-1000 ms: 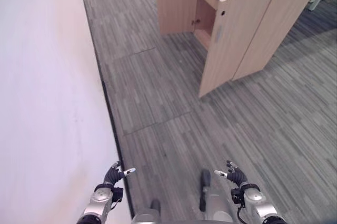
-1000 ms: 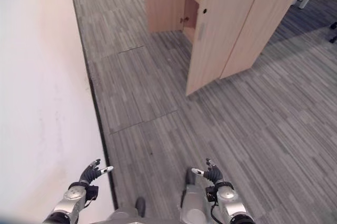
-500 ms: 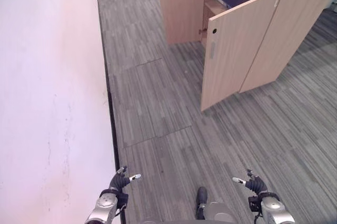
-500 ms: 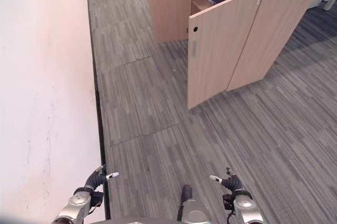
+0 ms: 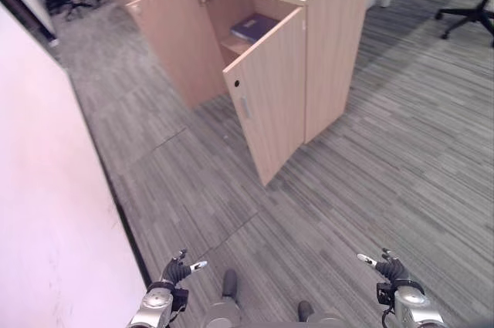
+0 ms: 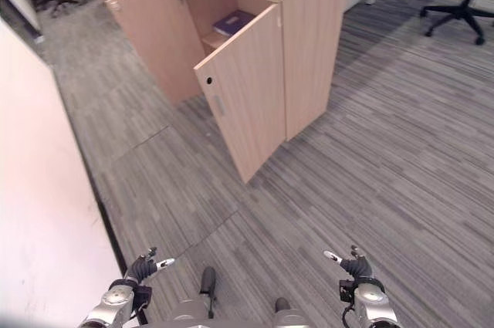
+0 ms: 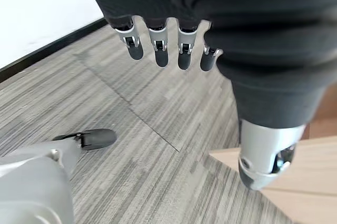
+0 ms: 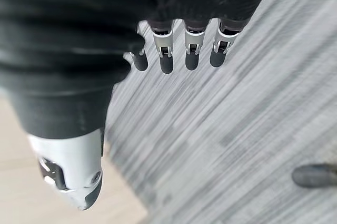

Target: Put the empty folder in the office cabinet

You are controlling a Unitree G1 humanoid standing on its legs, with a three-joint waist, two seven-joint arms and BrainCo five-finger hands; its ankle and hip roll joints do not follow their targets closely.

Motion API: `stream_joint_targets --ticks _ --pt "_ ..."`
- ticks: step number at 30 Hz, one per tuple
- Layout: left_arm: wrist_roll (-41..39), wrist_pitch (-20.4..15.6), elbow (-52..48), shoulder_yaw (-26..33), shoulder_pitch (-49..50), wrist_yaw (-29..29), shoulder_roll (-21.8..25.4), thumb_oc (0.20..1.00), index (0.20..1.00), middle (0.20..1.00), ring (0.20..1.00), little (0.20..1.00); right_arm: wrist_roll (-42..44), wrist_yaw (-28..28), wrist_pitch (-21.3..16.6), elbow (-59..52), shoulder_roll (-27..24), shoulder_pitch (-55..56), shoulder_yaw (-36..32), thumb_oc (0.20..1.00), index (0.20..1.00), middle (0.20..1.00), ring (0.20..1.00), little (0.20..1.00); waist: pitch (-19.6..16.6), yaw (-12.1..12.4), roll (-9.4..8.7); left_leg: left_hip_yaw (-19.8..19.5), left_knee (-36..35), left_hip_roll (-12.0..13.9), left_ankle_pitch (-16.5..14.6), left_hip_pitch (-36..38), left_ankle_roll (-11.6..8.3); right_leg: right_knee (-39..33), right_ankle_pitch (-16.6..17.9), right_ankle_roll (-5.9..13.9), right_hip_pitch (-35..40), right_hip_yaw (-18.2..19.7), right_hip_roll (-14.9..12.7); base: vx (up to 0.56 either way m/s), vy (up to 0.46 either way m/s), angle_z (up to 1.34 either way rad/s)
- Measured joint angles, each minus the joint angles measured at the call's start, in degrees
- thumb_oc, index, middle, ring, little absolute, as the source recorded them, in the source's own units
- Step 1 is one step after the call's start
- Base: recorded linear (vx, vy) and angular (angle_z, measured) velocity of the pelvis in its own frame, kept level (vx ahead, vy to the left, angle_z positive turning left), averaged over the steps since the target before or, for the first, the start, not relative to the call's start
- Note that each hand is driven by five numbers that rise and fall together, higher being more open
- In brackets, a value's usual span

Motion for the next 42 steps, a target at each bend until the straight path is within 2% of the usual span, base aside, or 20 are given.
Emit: stream_joint_targets --ticks 5,6,7,8,10,12,14,15,16,19,20,21,25,27,28,32,35,39,40,42 --pt "0.02 -0.11 0.81 0.16 0.34 0.07 0.04 1.000 1.000 1.000 1.000 1.000 -0.04 0.54 0.30 2.43 -0.27 -0.77 0.14 1.000 1.000 1.000 1.000 1.000 0.01 0.23 -0.26 -13.27 3.58 0.79 -1.03 5.34 0.93 5.88 -6.01 6.27 -0.65 14.52 -5.57 0.23 0.434 -1.53" --pt "0.02 -0.29 0.84 -0.16 -0.21 0.09 -0.04 1.000 1.000 1.000 1.000 1.000 -0.03 0.84 0.36 2.43 -0.46 -0.62 0.08 1.000 1.000 1.000 1.000 1.000 -0.08 -0.31 -0.44 -13.19 6.42 0.51 -4.93 5.93 0.12 5.99 -6.90 7.67 -0.44 16.51 -6.71 0.17 0.662 -1.33" --pt "0.03 -0.42 1.10 -0.30 -1.56 0.07 0.58 1.000 1.000 1.000 1.000 1.000 -0.03 1.03 0.25 2.46 0.51 -0.86 -0.03 1.000 1.000 1.000 1.000 1.000 -0.08 -0.85 -1.79 -12.44 7.97 -2.21 -10.40 6.44 -0.66 6.44 -7.67 8.91 -0.19 18.10 -9.43 0.06 0.482 -0.78" --pt "0.02 -0.57 1.24 -1.67 -4.15 0.39 1.45 1.000 1.000 1.000 1.000 1.000 0.01 1.95 0.49 1.41 2.20 0.73 0.08 1.000 1.000 1.000 1.000 1.000 0.09 -1.10 -5.06 -10.00 9.66 -5.68 -11.01 5.41 2.32 9.44 -5.89 10.12 -2.42 16.58 -12.07 0.06 0.487 -0.30" --pt "0.27 -1.28 1.15 -4.05 -6.56 -0.10 2.49 1.000 1.000 1.000 1.000 1.000 0.04 2.91 0.45 0.74 4.95 1.74 -2.82 1.000 1.000 1.000 1.000 1.000 0.37 -1.59 -6.26 -6.96 14.59 -9.24 -12.65 1.99 4.85 10.53 -0.02 9.33 -3.56 16.59 -14.81 0.02 0.428 0.00" --pt "0.58 -1.16 1.71 -7.47 -7.42 -0.22 2.64 1.000 1.000 1.000 1.000 1.000 0.05 3.66 0.01 -0.18 5.68 3.59 -3.55 1.000 1.000 1.000 1.000 1.000 0.42 -1.48 -6.34 -4.65 16.99 -11.73 -11.81 1.27 7.47 14.43 3.41 11.36 -5.80 16.64 -16.40 -0.02 0.373 -0.11" --pt "1.16 -1.22 3.00 -6.72 -8.05 -0.36 1.61 1.000 1.000 1.000 1.000 1.000 0.15 3.34 0.41 0.30 6.83 4.38 -4.74 1.000 1.000 1.000 1.000 1.000 0.04 -2.71 -6.33 -4.25 15.70 -13.20 -12.44 2.20 8.96 20.24 2.43 12.51 -7.78 14.92 -16.74 -0.07 0.515 -0.32" --pt "1.15 -0.95 2.60 -6.72 -6.64 -0.25 3.18 1.000 1.000 1.000 1.000 1.000 0.67 3.41 0.31 1.63 8.05 1.96 -1.48 1.000 1.000 1.000 1.000 1.000 -0.76 -0.81 -7.46 1.78 14.80 -13.90 -10.36 2.12 11.96 19.30 9.47 12.54 -12.68 15.64 -16.95 -0.08 0.614 -1.57" --pt "1.15 -0.82 2.51 -6.37 -5.52 -0.28 3.96 1.000 1.000 1.000 1.000 1.000 2.24 3.46 0.17 1.31 8.95 -0.96 -0.89 1.000 1.000 1.000 1.000 1.000 -0.05 0.33 -6.40 5.40 13.72 -12.88 -9.71 2.13 12.59 19.16 13.64 12.98 -15.28 10.25 -17.91 -0.11 0.664 -1.89" --pt "1.11 -0.56 -0.91 -6.29 -5.23 -0.51 4.20 1.000 1.000 1.000 1.000 1.000 2.34 3.51 0.21 1.28 9.87 -2.88 1.11 1.000 1.000 1.000 1.000 1.000 0.93 0.75 -4.10 10.72 11.66 -13.76 -8.90 3.94 16.10 19.59 13.41 12.07 -14.22 -10.29 -20.37 -0.19 0.621 -1.17" --pt "1.07 -0.87 -4.05 -4.86 -3.62 -0.66 4.26 1.000 1.000 1.000 1.000 1.000 2.29 4.07 0.27 1.64 10.24 -3.85 1.79 1.000 1.000 1.000 1.000 1.000 2.04 2.29 -2.26 14.85 9.06 -13.09 -8.10 6.74 17.51 24.99 5.40 12.14 -14.49 -18.39 -18.24 -0.23 0.498 -1.41" --pt "1.03 -1.02 -4.65 -3.62 -2.86 -0.76 4.01 1.000 1.000 1.000 1.000 1.000 2.28 4.18 0.26 1.62 10.01 -4.40 2.41 1.000 1.000 1.000 1.000 1.000 2.49 2.85 -1.37 16.53 8.11 -12.42 -7.79 7.80 17.67 29.48 0.71 12.62 -15.06 -18.84 -15.45 -0.23 0.441 -1.39" --pt "0.71 -0.92 -5.41 -1.12 -0.06 -0.93 4.65 1.000 1.000 1.000 1.000 1.000 2.28 4.11 -0.10 1.16 9.53 -5.14 2.79 1.000 1.000 1.000 1.000 1.000 1.53 4.36 -1.72 20.49 5.03 -12.20 -5.74 7.86 16.62 33.03 -10.03 10.18 -13.09 -26.28 -7.37 -0.17 0.149 -0.62" --pt "0.71 -0.53 -5.37 -0.51 1.82 -1.26 4.54 1.000 1.000 1.000 1.000 1.000 2.27 4.10 -0.16 1.54 9.66 -3.87 2.81 1.000 1.000 1.000 1.000 1.000 0.87 5.01 -3.96 22.63 3.75 -12.57 -4.10 7.22 13.99 21.53 -12.94 5.22 -8.44 -26.94 -5.06 -0.19 0.007 -0.50" --pt "0.70 -0.50 -5.36 0.06 2.61 -1.25 3.77 1.000 1.000 1.000 1.000 1.000 2.27 4.08 -0.22 1.65 9.54 -3.54 2.83 1.000 1.000 1.000 1.000 1.000 0.68 6.25 -3.99 24.01 3.46 -12.17 -3.96 7.30 13.65 18.91 -12.47 2.54 -8.03 -26.06 -4.33 -0.13 0.010 -0.59" --pt "0.02 -0.43 -5.34 -0.10 3.79 -1.24 1.79 1.000 1.000 1.000 1.000 1.000 2.28 4.10 -0.14 1.84 8.21 -2.71 3.53 1.000 1.000 1.000 1.000 1.000 -0.09 6.62 -2.90 24.40 8.51 -9.95 -2.36 1.75 8.02 17.88 -9.37 -1.74 -11.57 -21.59 -2.00 -0.10 0.034 -0.28" --pt "-1.71 -0.44 -5.18 -0.40 3.31 -1.28 -0.18 1.000 1.000 1.000 1.000 1.000 2.26 4.07 -0.05 2.84 5.66 -2.77 3.84 1.000 1.000 1.000 1.000 1.000 1.45 5.46 -3.05 19.24 18.53 -10.37 -0.16 -4.43 6.21 17.42 -6.78 -1.64 -11.94 -21.77 -4.47 -0.04 0.193 -0.08" --pt "-2.19 -0.60 -2.71 -1.59 0.16 -1.31 0.67 1.000 1.000 1.000 1.000 1.000 2.26 4.00 0.35 4.32 3.35 -2.45 2.56 1.000 1.000 1.000 1.000 1.000 1.20 1.88 -2.69 17.48 12.28 4.24 -0.10 -1.33 6.08 13.14 -4.70 0.09 -9.70 -23.03 -5.01 0.14 0.367 0.14" --pt "-2.23 -0.78 -1.66 -1.59 -0.09 -1.25 0.18 1.000 1.000 1.000 1.000 1.000 2.24 4.09 0.34 4.38 2.66 -2.18 2.70 1.000 1.000 1.000 1.000 1.000 0.69 1.37 -2.02 12.37 7.79 7.82 0.70 2.08 4.44 14.31 -5.16 1.27 -9.87 -22.24 -4.98 0.12 0.366 -0.02" --pt "-2.35 -0.89 -1.22 -1.61 -0.07 -1.20 -0.09 1.000 1.000 1.000 1.000 1.000 2.22 4.13 0.35 4.37 1.63 -2.28 2.92 1.000 1.000 1.000 1.000 1.000 0.05 1.15 -0.94 6.52 4.82 9.58 1.91 4.87 2.08 17.73 -6.85 1.97 -11.90 -21.56 -5.30 0.10 0.354 -0.10"
